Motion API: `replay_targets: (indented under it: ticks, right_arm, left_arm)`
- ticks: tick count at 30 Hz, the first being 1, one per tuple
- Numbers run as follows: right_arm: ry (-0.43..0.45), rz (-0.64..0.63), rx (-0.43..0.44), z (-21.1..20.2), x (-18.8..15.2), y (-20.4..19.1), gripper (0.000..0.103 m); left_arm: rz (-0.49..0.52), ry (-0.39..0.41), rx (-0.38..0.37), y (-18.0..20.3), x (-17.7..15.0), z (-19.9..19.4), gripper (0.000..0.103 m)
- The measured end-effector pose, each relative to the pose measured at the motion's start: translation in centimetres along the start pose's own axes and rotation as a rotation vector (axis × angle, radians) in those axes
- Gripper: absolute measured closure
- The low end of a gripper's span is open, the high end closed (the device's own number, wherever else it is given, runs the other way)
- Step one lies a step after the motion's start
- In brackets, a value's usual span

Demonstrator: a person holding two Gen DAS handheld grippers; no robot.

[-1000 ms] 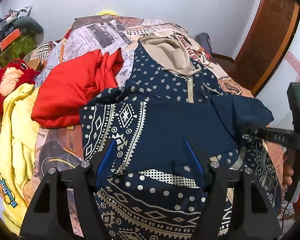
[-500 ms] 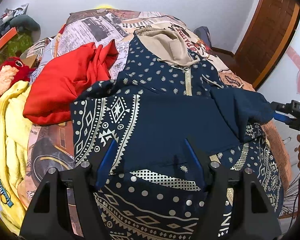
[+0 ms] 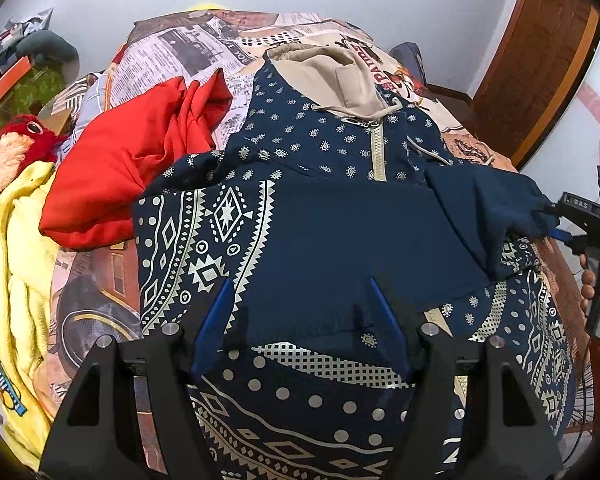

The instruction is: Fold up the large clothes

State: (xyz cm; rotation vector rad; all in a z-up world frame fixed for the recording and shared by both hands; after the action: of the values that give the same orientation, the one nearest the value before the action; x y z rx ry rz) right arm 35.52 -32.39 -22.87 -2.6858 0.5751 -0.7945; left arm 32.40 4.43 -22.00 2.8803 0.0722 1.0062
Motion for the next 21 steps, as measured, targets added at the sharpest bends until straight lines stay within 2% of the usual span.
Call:
replay_targets:
  ticks: [2,4,6,9,13,17,21]
  right_arm:
    - [0.014,-0.039,-0.034,0.3,0.2,-0.4,0.057]
    - [0.024,-0.09,-0.052,0.6,0.4,-0.9,0.08]
    - [0.018,-0.126,-0.033,0.5,0.5,-1.8,0.09]
    - [0.035,-0.153,0.01,-0.7,0.7,-3.2,0.091]
    - [0.109,-0.215,0.104,-4.5,1.2,-6.8,0.092]
    - [0.184,-0.332,0.191,-9.1,0.7,-12.3,0.092]
    - [0.205,-0.424,0.315,-12.3,-0.6,-18.2,0.092]
  left_arm:
    - [-0.001,-0.002,-0.001,0.0,0.0,0.1,0.036]
    - [0.001,-0.002,-0.002,0.1,0.0,0.1,0.036]
    - [0.009,0.003,0.005,0.1,0.0,-0.1,0.036]
    - [0.025,0.017,0.011,0.0,0.1,-0.6,0.036]
    - [0.016,0.043,0.001,-0.5,0.3,-1.8,0.036]
    - [0.008,0.07,0.006,-1.1,0.3,-2.9,0.036]
    - [-0.012,0.088,0.004,-2.0,0.3,-4.0,0.036]
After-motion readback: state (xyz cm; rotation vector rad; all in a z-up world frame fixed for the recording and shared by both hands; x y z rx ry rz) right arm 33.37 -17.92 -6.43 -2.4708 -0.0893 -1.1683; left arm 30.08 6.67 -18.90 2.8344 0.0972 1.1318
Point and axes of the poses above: each gripper's, at about its wrist camera, not at the fingertips, and z roughly the way its jaws point, y to its right, x to its top, the point moved 3 cm from there along z, roughly the way its jaws point, and after that the axes turned 7 degrees about y, right-handed, at the moved point
